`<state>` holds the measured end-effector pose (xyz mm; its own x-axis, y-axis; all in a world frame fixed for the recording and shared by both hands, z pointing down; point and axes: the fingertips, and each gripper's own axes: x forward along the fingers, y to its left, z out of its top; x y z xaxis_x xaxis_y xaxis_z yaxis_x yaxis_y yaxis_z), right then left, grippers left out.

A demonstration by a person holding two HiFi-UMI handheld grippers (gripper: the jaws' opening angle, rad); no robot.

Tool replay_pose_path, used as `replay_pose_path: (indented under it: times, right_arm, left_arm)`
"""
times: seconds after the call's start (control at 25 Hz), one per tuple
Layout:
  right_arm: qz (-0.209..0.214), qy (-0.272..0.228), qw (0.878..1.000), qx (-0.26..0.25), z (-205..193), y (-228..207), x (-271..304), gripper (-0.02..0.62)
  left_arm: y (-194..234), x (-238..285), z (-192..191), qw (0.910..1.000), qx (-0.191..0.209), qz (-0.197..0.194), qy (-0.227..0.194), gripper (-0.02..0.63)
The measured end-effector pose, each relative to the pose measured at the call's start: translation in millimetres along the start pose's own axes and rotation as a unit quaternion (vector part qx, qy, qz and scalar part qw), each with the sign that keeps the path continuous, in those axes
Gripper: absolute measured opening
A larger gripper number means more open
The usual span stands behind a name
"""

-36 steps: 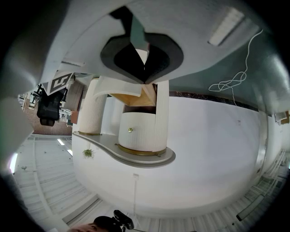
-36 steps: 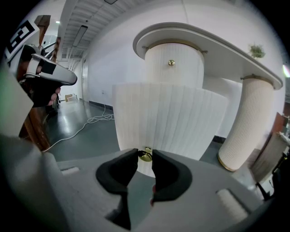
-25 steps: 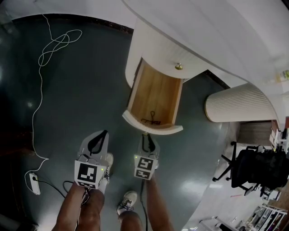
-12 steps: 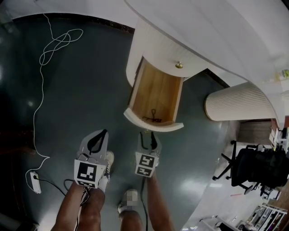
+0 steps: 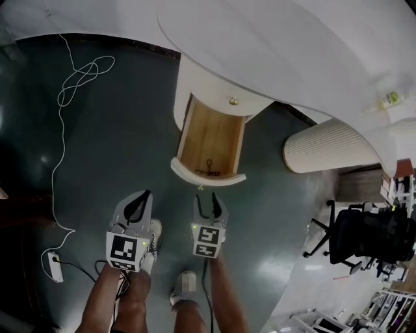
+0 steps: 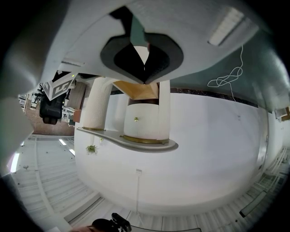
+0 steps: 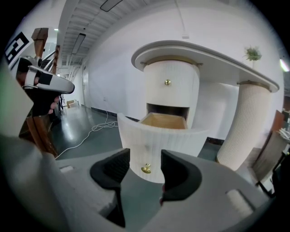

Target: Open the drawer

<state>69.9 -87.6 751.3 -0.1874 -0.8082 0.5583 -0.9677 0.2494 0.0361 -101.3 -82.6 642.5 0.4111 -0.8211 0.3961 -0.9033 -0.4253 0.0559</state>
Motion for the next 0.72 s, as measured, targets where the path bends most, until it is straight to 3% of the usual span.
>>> replay_pose_path:
  times: [0.32,0.72]
  right_arm:
    - [0.005,-0.035,0.999,0.009,84,-20,-57,0.216]
    - [0.0,-0.091,0.996,0.018,213,-45,-159,0.204]
  left_arm:
    - [-24,-30,80,0.9999,0.007,-0.001,-0.014,0.009]
    - [-58,-78,216,0.9985,0.02,-0.005,-0.051,0.009]
